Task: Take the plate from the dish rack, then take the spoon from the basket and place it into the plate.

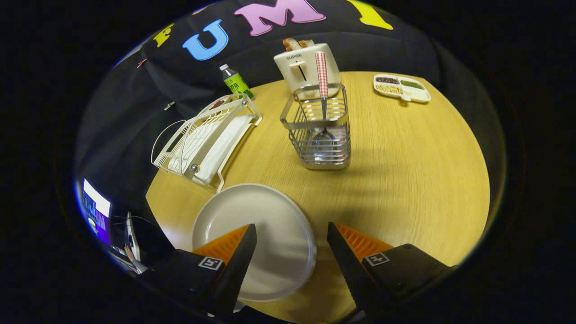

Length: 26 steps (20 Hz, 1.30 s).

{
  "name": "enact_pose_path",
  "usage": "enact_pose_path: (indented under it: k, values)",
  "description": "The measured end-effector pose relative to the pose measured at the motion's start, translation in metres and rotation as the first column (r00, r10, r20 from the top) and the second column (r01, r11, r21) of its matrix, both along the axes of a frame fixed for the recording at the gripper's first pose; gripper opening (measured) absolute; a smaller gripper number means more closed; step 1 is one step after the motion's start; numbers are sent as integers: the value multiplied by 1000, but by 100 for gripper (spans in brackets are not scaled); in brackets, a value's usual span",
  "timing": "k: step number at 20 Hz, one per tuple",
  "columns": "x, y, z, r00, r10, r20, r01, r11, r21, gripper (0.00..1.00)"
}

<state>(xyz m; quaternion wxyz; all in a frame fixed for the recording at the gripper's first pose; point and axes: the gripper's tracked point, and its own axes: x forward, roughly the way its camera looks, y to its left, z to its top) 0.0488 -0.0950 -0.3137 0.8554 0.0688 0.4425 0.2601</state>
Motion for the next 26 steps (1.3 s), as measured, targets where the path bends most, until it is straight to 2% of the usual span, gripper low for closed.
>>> enact_pose_path:
  k: [2,5,9,13,17,23,24,25,26]
  values:
    - [18,2,28,995,-6,100,5,1000,12,99]
    - [54,2,69,969,-33,244,31,999,12,99]
    - [99,7,95,948,-68,310,60,998,37,98]
    - [151,2,100,921,-85,380,101,995,-23,99]
    - [200,-3,90,909,-151,389,184,982,-50,98]
    - [230,9,47,941,-142,308,175,981,-81,98]
    - [232,13,40,947,-141,290,171,982,-80,96]
    - [233,16,34,952,-138,275,168,982,-89,84]
    - [234,17,31,954,-136,267,168,981,-97,76]
